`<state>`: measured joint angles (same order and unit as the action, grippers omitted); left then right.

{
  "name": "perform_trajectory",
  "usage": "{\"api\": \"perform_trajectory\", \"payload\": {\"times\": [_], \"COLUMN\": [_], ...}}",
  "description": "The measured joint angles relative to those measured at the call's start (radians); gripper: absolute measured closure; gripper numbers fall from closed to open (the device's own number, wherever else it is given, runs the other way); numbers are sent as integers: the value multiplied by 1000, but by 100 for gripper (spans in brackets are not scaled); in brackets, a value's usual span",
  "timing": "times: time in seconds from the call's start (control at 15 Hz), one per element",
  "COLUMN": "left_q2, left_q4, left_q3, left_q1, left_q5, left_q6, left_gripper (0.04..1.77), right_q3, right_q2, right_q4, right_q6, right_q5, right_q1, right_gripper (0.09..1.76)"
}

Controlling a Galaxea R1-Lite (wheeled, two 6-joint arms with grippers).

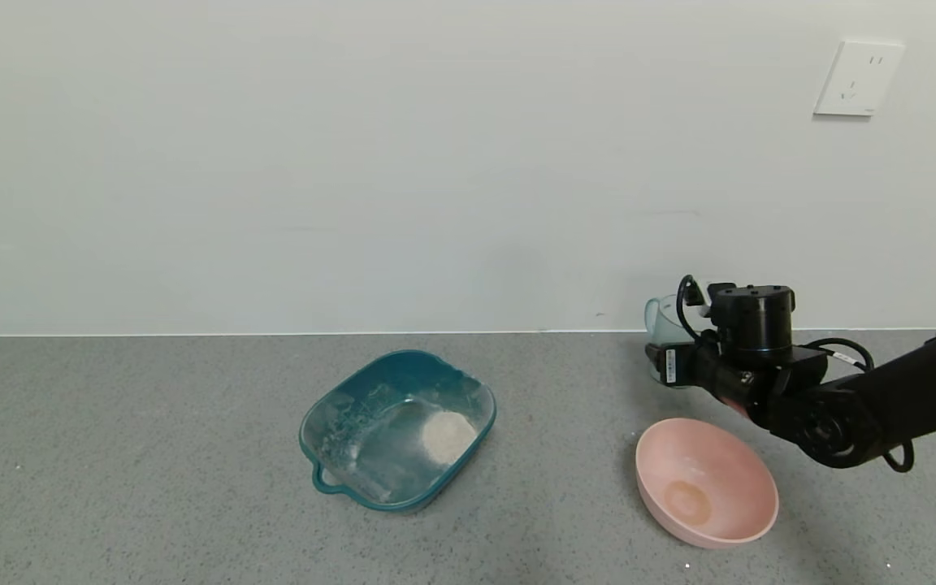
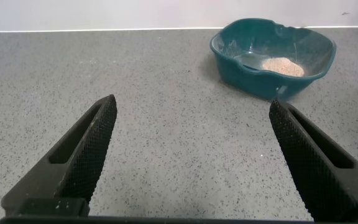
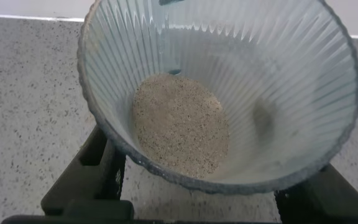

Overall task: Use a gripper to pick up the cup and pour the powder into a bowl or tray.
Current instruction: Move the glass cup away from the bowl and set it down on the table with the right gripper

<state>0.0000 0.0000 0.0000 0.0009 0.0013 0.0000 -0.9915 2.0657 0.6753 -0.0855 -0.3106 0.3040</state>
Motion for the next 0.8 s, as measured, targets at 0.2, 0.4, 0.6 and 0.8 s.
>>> {"api": "perform_trajectory", "payload": {"times": [0.2, 0.4, 0.6, 0.8], "left_q2": [0, 0, 0, 0], "left_q4": [0, 0, 0, 0], "left_q3": [0, 0, 0, 0], "left_q1": [0, 0, 0, 0], "left_q5": [0, 0, 0, 0], "left_q6": [0, 0, 0, 0], "left_gripper": [5, 5, 5, 5], "right_q3": [-63, -121, -153, -169], "right_q2": [71, 137, 184, 207], "right_q4": [4, 4, 5, 4], "right_q6": [16, 21, 23, 23], "right_q5": [7, 8, 36, 40], "right_q1": [-11, -13, -12, -13], "right_gripper": [52, 52, 52, 52]}}
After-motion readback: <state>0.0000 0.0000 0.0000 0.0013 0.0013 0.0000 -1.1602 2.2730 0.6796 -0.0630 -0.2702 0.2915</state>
